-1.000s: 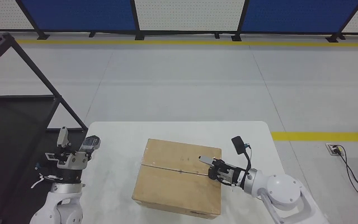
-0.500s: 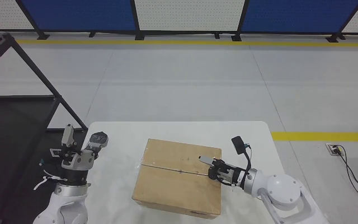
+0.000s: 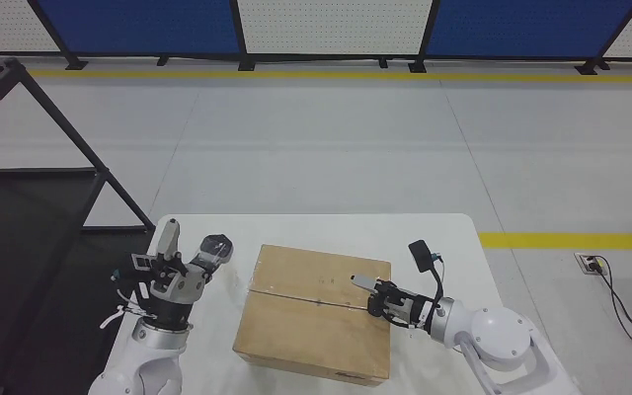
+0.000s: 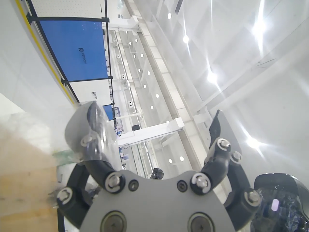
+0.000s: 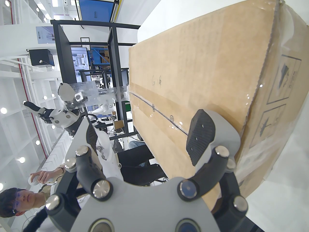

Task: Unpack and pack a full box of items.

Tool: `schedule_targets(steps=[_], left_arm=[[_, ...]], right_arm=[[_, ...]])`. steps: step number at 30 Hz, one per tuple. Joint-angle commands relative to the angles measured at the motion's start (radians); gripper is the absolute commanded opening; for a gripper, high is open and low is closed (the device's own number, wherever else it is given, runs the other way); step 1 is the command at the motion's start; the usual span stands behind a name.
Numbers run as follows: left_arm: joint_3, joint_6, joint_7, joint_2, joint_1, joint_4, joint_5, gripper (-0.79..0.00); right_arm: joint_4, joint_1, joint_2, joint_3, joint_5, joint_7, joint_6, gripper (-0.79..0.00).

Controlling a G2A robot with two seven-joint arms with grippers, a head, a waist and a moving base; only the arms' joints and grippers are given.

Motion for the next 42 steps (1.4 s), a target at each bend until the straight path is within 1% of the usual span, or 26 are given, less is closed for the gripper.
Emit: schedule_targets(steps=[1,4,26,34,42], left_arm=[[0.017,0.004,-0.011,-0.001,0.011,-0.016,0.026,0.000],[0.033,0.016,-0.041,-0.001,0.023,-0.034,0.042,0.000],[0.035,0.019,-0.043,-0.001,0.023,-0.038,0.045,0.000],[0.101,0.065,-0.057,-0.010,-0.039,-0.041,0.061,0.000],[0.135,0.103,-0.057,-0.017,-0.076,-0.013,0.048,0.000]], right_arm=[[0.000,0.000,0.000,0.000,0.000,0.000,0.000,0.000],[0.000,0.000,0.000,0.000,0.000,0.000,0.000,0.000],[0.000,0.000,0.000,0.000,0.000,0.000,0.000,0.000],[0.000,0.000,0.000,0.000,0.000,0.000,0.000,0.000],[0.000,0.000,0.000,0.000,0.000,0.000,0.000,0.000]])
